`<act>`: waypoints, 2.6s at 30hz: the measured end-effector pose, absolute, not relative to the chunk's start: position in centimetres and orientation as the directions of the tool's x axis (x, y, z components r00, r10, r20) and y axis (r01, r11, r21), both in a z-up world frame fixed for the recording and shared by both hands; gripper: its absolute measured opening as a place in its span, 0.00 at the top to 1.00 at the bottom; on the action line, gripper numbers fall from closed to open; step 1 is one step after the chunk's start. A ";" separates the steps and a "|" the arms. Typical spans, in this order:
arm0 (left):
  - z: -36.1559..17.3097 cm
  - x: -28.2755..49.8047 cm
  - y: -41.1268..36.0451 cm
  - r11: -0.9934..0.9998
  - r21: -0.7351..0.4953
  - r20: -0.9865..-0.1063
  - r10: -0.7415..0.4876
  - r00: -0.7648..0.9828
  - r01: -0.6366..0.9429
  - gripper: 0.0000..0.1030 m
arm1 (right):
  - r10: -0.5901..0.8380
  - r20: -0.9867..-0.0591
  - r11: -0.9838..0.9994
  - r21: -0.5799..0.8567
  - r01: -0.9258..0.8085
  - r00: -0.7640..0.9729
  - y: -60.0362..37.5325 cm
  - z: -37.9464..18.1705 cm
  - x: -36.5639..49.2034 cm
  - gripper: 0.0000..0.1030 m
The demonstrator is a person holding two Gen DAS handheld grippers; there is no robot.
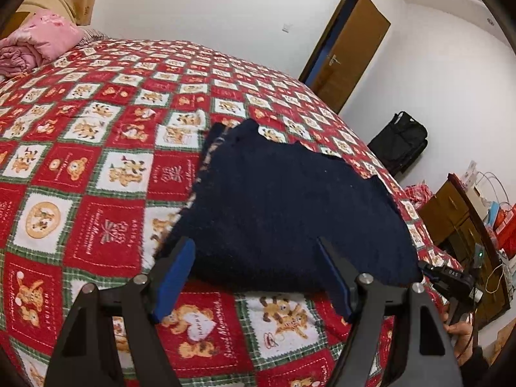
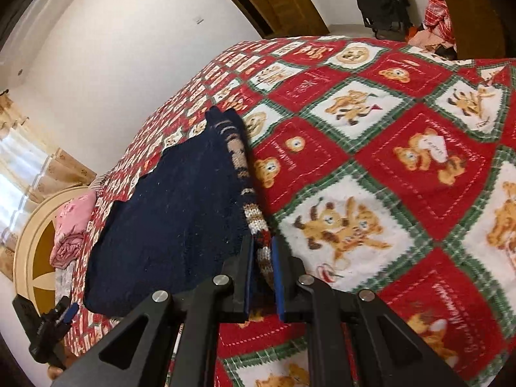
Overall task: Fold small clothes
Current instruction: 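Grasp the patterned hem edge with the right tool, then lift the hem edge with the right tool toward the sweater body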
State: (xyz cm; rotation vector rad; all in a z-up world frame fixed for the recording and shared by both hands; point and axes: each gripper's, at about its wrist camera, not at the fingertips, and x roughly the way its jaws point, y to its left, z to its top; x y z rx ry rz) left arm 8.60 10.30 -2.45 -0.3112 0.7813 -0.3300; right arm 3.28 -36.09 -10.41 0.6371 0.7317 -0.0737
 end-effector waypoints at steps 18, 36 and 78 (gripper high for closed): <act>-2.9 8.9 10.7 0.905 -0.394 -0.640 -0.396 0.659 0.162 0.25 | 0.078 -0.670 0.874 0.402 0.272 0.738 -32.2 -11.3 5.6 0.28; -4.2 9.6 9.7 0.965 -0.241 -0.730 -0.252 0.635 0.106 0.25 | 0.113 -0.672 0.871 0.421 0.252 0.732 -32.7 -10.3 5.8 0.53; -2.5 16.6 -6.6 0.952 0.015 -0.702 -0.207 0.681 0.305 0.22 | 0.428 -0.506 0.716 0.695 0.060 0.749 -31.7 -6.4 6.8 0.79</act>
